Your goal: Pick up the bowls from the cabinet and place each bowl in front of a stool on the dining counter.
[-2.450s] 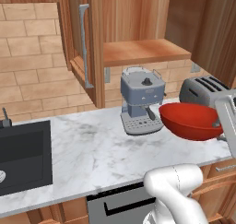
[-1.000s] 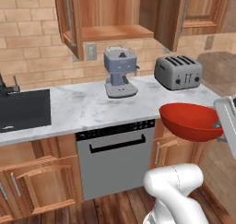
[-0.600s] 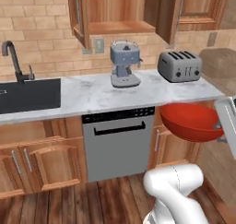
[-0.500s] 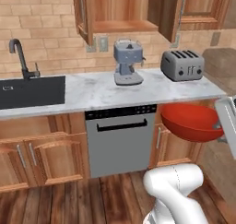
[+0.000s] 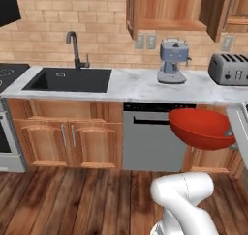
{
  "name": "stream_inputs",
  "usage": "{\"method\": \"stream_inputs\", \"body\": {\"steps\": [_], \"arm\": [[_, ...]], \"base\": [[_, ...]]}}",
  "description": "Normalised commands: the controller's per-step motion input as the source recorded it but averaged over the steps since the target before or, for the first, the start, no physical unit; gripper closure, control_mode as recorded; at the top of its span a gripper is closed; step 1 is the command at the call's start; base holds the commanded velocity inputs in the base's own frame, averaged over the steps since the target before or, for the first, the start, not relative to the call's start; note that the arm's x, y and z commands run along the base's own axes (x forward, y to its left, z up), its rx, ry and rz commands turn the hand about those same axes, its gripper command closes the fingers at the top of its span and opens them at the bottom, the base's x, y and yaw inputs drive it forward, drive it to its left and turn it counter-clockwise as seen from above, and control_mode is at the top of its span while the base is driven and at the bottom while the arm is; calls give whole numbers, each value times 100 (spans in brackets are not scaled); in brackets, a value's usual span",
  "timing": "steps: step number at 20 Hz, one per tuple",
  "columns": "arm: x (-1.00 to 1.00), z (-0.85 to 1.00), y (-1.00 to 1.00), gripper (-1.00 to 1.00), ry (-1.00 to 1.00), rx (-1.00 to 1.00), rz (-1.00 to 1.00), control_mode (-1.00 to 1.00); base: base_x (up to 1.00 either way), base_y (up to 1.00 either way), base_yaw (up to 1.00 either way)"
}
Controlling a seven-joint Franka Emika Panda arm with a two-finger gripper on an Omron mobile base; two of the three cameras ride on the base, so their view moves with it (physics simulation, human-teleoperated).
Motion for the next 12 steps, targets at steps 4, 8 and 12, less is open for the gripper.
{"method": "stream_inputs", "body": {"steps": [4, 8, 12], "arm": [[0, 0, 0, 100, 0, 0, 0, 100], [0, 0, 0, 100, 0, 0, 0, 100], [0, 0, 0, 100, 0, 0, 0, 100]], "base": [[-53, -17, 57], [-49, -22, 65], [-25, -2, 72]]}}
